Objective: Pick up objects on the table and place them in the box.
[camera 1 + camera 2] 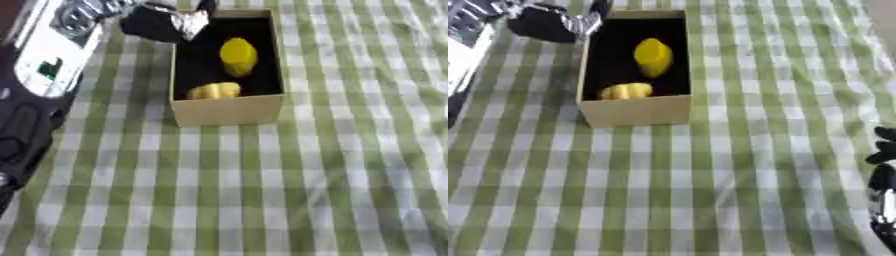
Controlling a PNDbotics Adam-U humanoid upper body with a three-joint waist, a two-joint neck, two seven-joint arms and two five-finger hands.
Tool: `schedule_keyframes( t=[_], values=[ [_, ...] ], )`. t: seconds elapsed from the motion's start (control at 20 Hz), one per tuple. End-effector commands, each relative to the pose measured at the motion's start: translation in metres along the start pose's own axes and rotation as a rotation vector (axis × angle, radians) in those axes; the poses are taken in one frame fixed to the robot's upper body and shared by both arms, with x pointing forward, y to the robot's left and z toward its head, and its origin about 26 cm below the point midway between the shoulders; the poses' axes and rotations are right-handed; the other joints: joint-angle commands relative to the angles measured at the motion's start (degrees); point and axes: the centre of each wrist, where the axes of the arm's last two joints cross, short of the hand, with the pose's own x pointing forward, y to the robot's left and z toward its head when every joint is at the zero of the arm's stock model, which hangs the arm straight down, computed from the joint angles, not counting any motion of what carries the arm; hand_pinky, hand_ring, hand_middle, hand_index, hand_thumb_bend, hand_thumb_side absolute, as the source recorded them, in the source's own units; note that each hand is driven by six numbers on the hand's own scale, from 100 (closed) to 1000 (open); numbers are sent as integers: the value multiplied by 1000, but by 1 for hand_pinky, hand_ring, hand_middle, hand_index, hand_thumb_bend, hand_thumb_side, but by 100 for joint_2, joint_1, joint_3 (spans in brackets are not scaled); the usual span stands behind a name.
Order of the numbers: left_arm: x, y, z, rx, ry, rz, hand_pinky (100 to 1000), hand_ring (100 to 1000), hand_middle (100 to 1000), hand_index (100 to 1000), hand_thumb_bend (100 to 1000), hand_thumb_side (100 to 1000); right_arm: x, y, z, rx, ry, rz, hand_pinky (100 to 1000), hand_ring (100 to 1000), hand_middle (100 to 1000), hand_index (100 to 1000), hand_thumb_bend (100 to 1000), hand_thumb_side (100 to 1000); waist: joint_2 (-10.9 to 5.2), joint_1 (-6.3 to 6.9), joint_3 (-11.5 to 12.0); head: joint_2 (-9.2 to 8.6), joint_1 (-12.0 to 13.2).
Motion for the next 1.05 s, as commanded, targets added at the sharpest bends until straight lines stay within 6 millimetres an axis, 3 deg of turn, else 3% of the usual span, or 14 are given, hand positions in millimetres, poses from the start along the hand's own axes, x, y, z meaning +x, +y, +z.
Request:
schedule_keyframes(
  t=[0.05, 0.25, 0.45, 0.75, 1.05],
  values=[
    [41, 52, 25, 198, -90, 54, 843, 741, 754, 881, 100, 384, 3, -6, -3, -19, -33, 12, 926, 804, 484, 700, 100, 508, -150, -19, 27, -25, -57],
    [37, 66, 61, 456, -97, 163, 830, 741, 746, 866, 100, 458, 3, -6, -5, -49, -84, 5, 924, 806, 494, 704, 100, 513, -141, -53, 61, -59, -68],
    [20, 58, 94, 704, -98, 256, 824, 743, 740, 861, 100, 520, 3, -4, -7, -76, -131, -18, 923, 807, 501, 706, 100, 521, -131, -108, 84, -102, -9],
    [6, 30, 134, 822, -86, 315, 823, 741, 736, 861, 100, 605, 3, 0, -11, -106, -210, -65, 919, 808, 520, 714, 100, 527, -143, -179, 105, -152, 51],
    [1, 14, 152, 899, -126, 370, 819, 749, 738, 863, 100, 631, 3, 0, -17, -125, -269, -112, 917, 809, 531, 718, 100, 523, -191, -213, 128, -150, 103]
  ],
)
